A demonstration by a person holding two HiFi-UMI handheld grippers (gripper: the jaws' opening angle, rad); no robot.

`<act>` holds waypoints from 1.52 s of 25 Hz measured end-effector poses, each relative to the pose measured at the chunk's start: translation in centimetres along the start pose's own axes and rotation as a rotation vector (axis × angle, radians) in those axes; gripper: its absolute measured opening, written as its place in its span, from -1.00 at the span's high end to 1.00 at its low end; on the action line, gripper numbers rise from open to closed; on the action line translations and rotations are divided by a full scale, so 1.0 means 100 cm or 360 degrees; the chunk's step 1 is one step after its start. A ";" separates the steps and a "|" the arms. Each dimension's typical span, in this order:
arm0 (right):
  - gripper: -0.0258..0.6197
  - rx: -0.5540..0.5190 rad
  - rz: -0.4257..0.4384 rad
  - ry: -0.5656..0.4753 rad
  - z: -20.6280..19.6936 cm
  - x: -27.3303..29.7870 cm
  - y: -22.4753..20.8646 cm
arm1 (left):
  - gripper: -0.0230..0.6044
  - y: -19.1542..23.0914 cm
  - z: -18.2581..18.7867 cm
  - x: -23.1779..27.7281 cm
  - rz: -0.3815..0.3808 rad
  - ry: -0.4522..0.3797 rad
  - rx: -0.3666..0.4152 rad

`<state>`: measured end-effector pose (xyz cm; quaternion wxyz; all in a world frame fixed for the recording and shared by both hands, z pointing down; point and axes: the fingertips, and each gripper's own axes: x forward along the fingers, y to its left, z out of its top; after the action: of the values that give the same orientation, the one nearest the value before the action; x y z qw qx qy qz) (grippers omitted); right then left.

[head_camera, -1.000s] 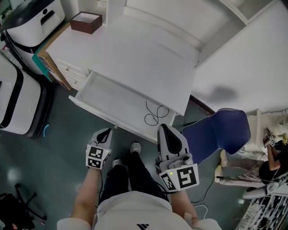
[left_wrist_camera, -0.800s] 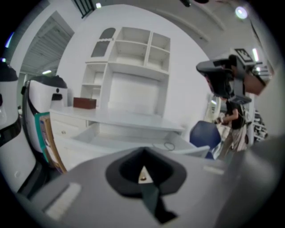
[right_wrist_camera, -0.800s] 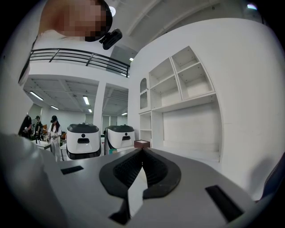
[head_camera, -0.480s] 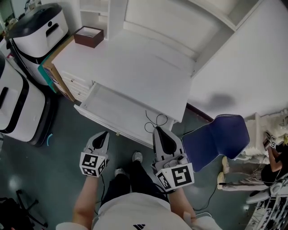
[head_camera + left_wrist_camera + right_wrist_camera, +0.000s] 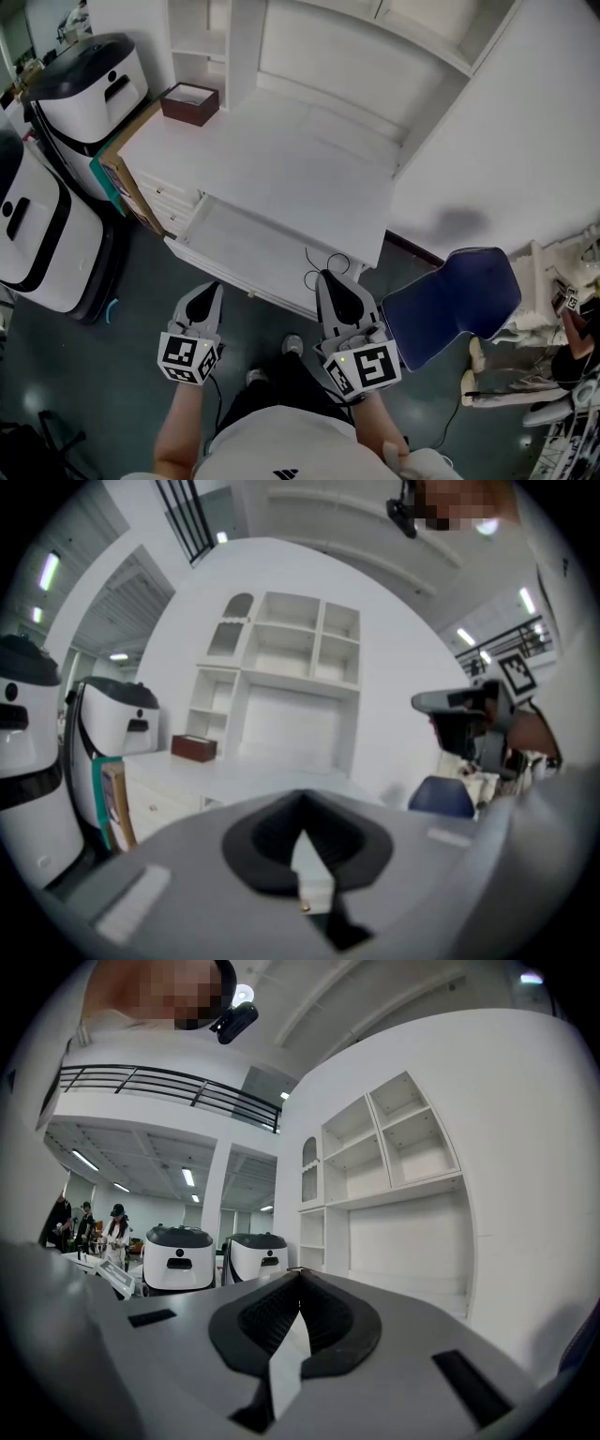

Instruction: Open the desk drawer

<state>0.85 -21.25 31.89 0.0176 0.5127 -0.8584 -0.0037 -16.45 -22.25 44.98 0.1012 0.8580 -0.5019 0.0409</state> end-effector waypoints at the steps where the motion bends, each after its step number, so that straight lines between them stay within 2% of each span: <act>1: 0.92 -0.0003 0.0002 -0.0005 0.001 -0.001 0.001 | 0.91 0.000 0.006 -0.003 0.0002 -0.0022 0.0002; 23: 0.92 -0.0051 -0.0008 -0.0128 0.033 -0.037 0.017 | 0.91 -0.025 0.121 -0.072 0.0093 -0.0480 0.0115; 31: 0.92 -0.0059 -0.0007 -0.0175 0.044 -0.056 0.022 | 0.91 -0.035 0.135 -0.093 0.0127 -0.0532 0.0133; 38: 0.92 -0.0063 -0.0025 -0.0202 0.048 -0.067 0.021 | 0.91 -0.049 0.141 -0.100 0.0120 -0.0544 0.0220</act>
<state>2.01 -14.40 27.01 -0.0268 0.5176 -0.8536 -0.0533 -17.58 -14.45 28.89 -0.0463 0.8380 -0.5395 -0.0672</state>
